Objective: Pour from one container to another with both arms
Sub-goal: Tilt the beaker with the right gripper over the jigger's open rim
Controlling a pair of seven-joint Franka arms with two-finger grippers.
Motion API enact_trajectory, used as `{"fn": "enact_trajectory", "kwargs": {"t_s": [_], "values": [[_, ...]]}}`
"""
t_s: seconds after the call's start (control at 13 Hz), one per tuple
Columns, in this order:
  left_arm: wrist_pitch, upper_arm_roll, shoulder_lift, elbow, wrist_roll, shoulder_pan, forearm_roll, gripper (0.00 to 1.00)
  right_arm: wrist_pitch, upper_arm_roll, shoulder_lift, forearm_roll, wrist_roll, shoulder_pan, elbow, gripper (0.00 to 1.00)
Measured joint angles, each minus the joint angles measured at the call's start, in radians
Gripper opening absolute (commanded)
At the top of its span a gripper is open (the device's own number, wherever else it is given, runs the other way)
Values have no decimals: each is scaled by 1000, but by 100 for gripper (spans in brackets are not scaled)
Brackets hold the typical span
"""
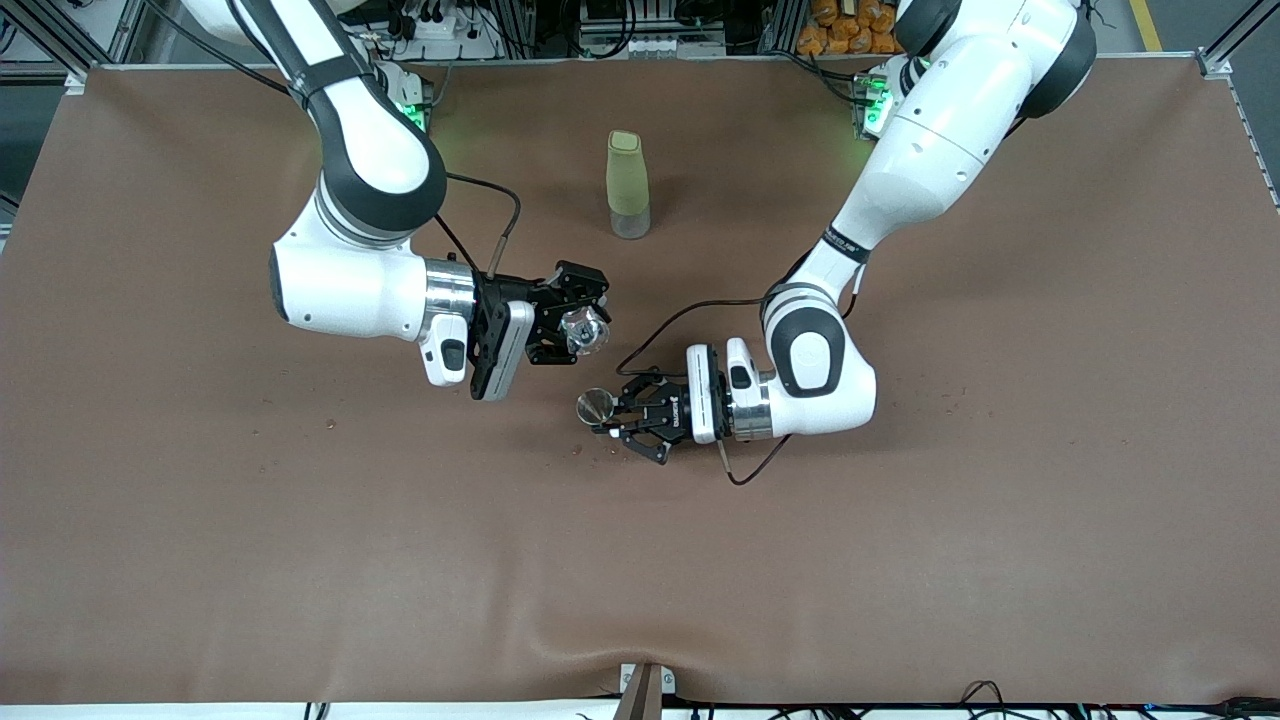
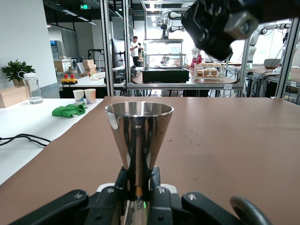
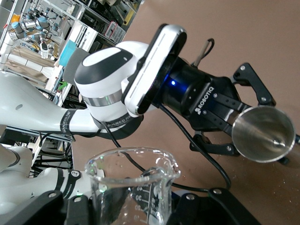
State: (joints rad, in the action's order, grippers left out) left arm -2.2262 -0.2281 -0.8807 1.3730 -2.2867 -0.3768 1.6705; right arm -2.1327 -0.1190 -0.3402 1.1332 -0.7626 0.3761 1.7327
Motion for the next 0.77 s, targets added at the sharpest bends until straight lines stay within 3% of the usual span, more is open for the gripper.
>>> {"fn": "enact_trajectory", "kwargs": {"t_s": [0.77], "values": [[49,-4,0,16,-114,12,4,0,-52,-1,-15,-16,162,12,9,0]]}}
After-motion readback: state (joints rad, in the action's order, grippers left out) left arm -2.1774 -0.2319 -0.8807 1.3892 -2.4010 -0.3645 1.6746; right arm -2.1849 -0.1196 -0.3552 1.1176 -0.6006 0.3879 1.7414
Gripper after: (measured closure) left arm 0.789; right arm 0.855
